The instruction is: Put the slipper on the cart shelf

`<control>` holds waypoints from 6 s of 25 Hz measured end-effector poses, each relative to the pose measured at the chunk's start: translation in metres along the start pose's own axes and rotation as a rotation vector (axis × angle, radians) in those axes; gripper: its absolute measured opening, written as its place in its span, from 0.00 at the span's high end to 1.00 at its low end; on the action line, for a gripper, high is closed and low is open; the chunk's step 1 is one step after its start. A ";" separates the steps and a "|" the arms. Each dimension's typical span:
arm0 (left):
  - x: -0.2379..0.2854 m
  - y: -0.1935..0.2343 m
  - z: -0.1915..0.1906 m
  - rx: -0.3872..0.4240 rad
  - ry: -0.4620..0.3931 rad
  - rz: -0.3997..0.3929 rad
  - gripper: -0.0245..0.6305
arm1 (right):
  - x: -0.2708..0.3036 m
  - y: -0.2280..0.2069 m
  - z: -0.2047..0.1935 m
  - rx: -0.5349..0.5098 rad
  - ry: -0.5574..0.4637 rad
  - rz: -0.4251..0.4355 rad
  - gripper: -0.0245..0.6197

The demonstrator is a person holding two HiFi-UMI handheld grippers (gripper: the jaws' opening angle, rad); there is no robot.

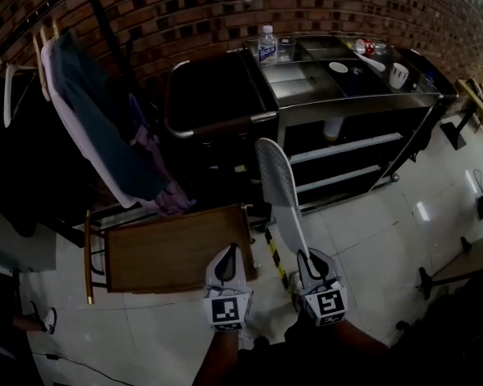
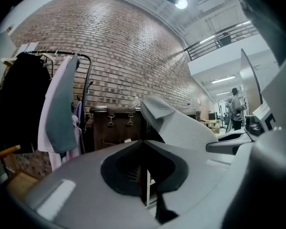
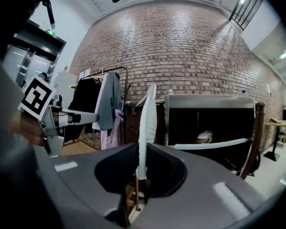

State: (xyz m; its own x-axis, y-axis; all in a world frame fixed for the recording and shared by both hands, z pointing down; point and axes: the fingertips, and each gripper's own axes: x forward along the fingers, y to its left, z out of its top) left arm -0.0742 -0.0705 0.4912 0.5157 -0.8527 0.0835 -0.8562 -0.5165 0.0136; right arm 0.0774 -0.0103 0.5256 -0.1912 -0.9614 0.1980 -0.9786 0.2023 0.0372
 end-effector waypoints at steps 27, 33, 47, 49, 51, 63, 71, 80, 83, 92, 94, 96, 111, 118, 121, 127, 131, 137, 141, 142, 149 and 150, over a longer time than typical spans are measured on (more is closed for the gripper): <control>0.200 -0.085 -0.001 0.001 0.068 0.005 0.94 | 0.099 -0.204 -0.063 0.086 0.221 0.016 0.90; 0.222 -0.070 0.009 -0.021 0.063 0.065 0.94 | 0.149 -0.229 -0.060 0.140 0.229 0.026 0.90; 0.249 -0.043 0.044 0.060 -0.011 0.140 0.94 | 0.223 -0.247 -0.049 0.231 0.242 0.065 0.90; 0.250 -0.045 0.044 0.062 -0.012 0.139 0.94 | 0.231 -0.247 -0.046 0.241 0.241 0.072 0.90; 0.250 -0.049 0.047 0.043 -0.024 0.137 0.94 | 0.237 -0.248 -0.045 0.247 0.235 0.076 0.90; 0.242 -0.042 0.032 0.075 0.016 0.174 0.94 | 0.279 -0.251 -0.039 0.325 0.225 0.091 0.90; 0.232 -0.036 0.027 0.067 0.024 0.210 0.94 | 0.298 -0.260 -0.038 0.427 0.224 0.097 0.90; 0.225 -0.035 0.027 0.065 0.021 0.222 0.94 | 0.313 -0.268 -0.042 0.356 0.246 0.027 0.87; 0.223 -0.032 0.027 0.060 0.018 0.225 0.94 | 0.316 -0.269 -0.040 0.224 0.245 -0.005 0.85; 0.218 -0.029 0.023 0.045 0.015 0.229 0.94 | 0.326 -0.276 -0.038 -0.015 0.297 -0.072 0.73; 0.217 -0.028 0.023 0.040 0.013 0.234 0.94 | 0.326 -0.279 -0.043 -0.029 0.312 -0.081 0.72; 0.216 -0.027 0.022 0.036 0.011 0.237 0.94 | 0.328 -0.281 -0.052 -0.052 0.343 -0.084 0.70; 0.220 -0.050 0.047 0.036 -0.028 0.180 0.94 | 0.286 -0.270 -0.002 -0.033 0.204 -0.030 0.74; 0.232 -0.066 0.044 0.058 -0.033 0.133 0.94 | 0.232 -0.238 0.038 -0.134 0.090 0.053 0.89; 0.232 -0.077 0.056 0.035 -0.051 0.106 0.94 | 0.211 -0.233 0.047 -0.120 0.049 0.037 0.96; 0.225 -0.085 0.073 -0.027 -0.065 0.089 0.94 | 0.171 -0.221 0.064 -0.047 -0.037 0.039 0.96; 0.221 -0.084 0.073 -0.035 -0.046 0.105 0.94 | 0.154 -0.210 0.080 -0.015 -0.068 0.057 0.96; 0.215 -0.084 0.078 -0.020 -0.048 0.108 0.94 | 0.140 -0.197 0.105 -0.054 -0.124 0.070 0.96; 0.216 -0.085 0.080 -0.011 -0.058 0.097 0.94 | 0.135 -0.186 0.116 -0.092 -0.156 0.088 0.96; 0.216 -0.085 0.082 -0.007 -0.058 0.098 0.94 | 0.135 -0.185 0.116 -0.090 -0.157 0.092 0.96; 0.213 -0.085 0.086 0.013 -0.068 0.106 0.94 | 0.136 -0.182 0.117 -0.082 -0.158 0.104 0.96; 0.213 -0.085 0.086 0.013 -0.068 0.110 0.94 | 0.136 -0.182 0.118 -0.084 -0.160 0.106 0.96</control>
State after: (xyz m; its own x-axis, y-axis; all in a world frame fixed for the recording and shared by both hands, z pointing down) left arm 0.1110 -0.2151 0.4226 0.4200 -0.9074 0.0164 -0.9074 -0.4201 -0.0049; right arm 0.2207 -0.2003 0.4302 -0.3085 -0.9501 0.0468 -0.9440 0.3119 0.1078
